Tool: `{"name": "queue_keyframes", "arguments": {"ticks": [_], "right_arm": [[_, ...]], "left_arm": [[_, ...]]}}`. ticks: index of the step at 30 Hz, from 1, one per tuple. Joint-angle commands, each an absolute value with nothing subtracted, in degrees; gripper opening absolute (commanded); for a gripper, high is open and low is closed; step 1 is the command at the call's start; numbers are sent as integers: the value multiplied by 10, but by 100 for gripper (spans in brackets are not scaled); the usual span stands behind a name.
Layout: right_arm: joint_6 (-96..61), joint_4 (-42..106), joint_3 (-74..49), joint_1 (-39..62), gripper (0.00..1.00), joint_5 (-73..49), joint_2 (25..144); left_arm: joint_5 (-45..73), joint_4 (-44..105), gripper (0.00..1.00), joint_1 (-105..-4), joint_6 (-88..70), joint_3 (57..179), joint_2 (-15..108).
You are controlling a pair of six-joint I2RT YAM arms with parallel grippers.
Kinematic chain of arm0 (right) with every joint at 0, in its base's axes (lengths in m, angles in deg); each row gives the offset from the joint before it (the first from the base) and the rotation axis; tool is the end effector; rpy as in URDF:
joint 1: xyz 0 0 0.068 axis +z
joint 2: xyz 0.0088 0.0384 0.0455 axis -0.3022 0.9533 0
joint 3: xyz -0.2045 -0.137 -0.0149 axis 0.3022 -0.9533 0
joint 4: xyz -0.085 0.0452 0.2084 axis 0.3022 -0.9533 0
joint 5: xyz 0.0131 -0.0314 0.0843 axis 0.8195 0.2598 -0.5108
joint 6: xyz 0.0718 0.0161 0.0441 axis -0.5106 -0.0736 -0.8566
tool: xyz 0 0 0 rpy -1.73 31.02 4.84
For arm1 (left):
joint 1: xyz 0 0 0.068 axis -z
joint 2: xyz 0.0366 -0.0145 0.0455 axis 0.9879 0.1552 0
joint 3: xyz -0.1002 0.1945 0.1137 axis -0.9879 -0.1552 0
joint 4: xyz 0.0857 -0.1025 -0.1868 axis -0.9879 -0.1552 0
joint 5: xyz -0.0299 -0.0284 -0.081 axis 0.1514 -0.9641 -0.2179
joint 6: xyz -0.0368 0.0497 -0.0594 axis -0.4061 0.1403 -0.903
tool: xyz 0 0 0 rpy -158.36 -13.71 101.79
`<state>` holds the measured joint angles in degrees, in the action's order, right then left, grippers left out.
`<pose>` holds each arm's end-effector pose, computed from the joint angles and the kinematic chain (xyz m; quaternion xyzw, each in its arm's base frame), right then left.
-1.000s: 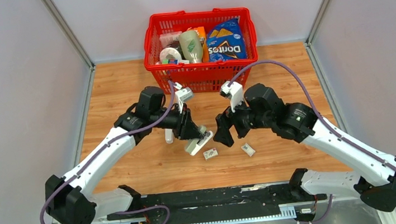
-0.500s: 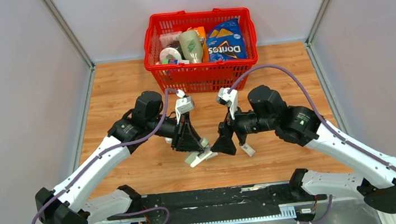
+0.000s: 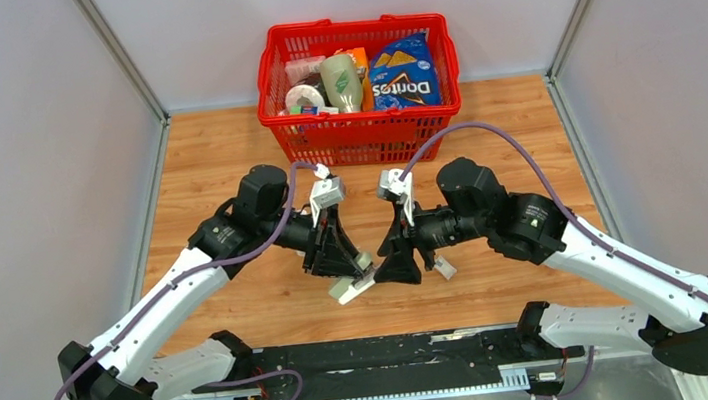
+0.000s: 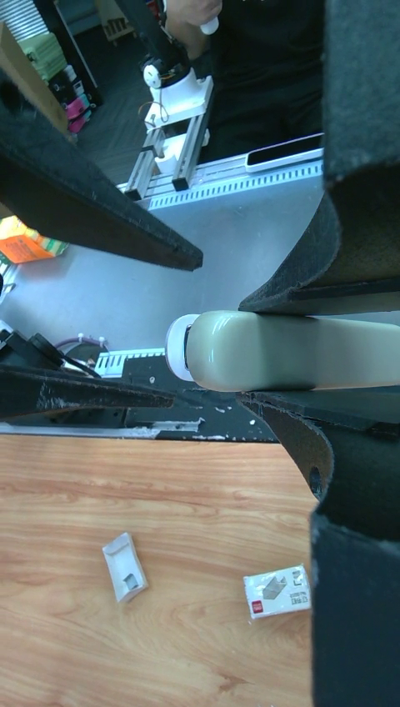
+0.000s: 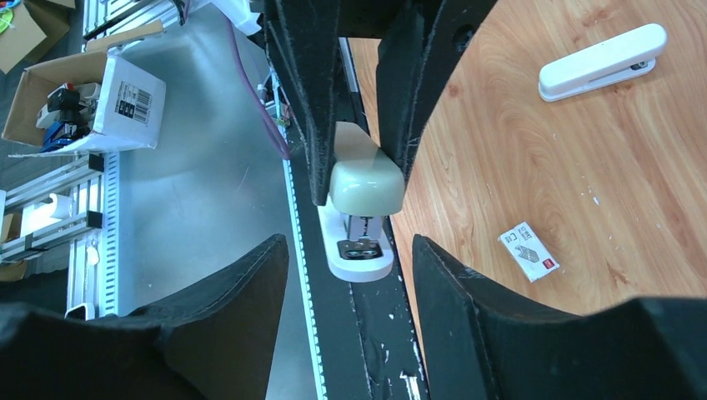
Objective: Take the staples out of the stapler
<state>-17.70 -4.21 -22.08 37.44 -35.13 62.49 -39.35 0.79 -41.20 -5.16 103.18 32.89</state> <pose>0.0948 0.2021 0.3344 -0.4611 0.7071 0.4434 0.3013 0.1227 -0.1892 0.3092 0.4455 0.6524 -0.5791 0.2013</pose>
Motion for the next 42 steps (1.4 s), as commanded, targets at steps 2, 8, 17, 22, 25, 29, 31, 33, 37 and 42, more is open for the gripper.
{"name": "queue_keyframes", "arguments": {"ticks": [2, 8, 17, 22, 25, 29, 31, 33, 37, 42], "right_arm": [[-168, -7, -226, 378, 59, -360, 628], [-179, 8, -221, 382, 52, -367, 646], [-186, 21, -224, 395, 31, -392, 666], [-194, 26, -250, 402, 23, -404, 649], [-203, 33, -268, 406, 15, -408, 635], [-214, 45, -294, 411, 1, -409, 621], [-218, 46, -303, 413, 0, -405, 616], [-224, 51, -316, 414, 0, -402, 607], [-242, 68, -352, 417, 0, -404, 590], [-258, 86, -381, 419, 0, -401, 570]], "left_arm": [[-441, 47, 0, -406, -41, 1031, 302], [-449, 50, 0, -402, -41, 1028, 293], [-445, 50, 0, -399, -40, 1026, 288], [-431, 63, 0, -399, -45, 1022, 282], [-423, 70, 0, -399, -51, 1020, 278], [-408, 97, 0, -399, -66, 1015, 261], [-390, 113, 0, -399, -74, 1012, 245], [-367, 145, 0, -399, -88, 1005, 227], [-335, 163, 0, -399, -103, 1005, 201], [-318, 182, 0, -399, -117, 1006, 191]]}}
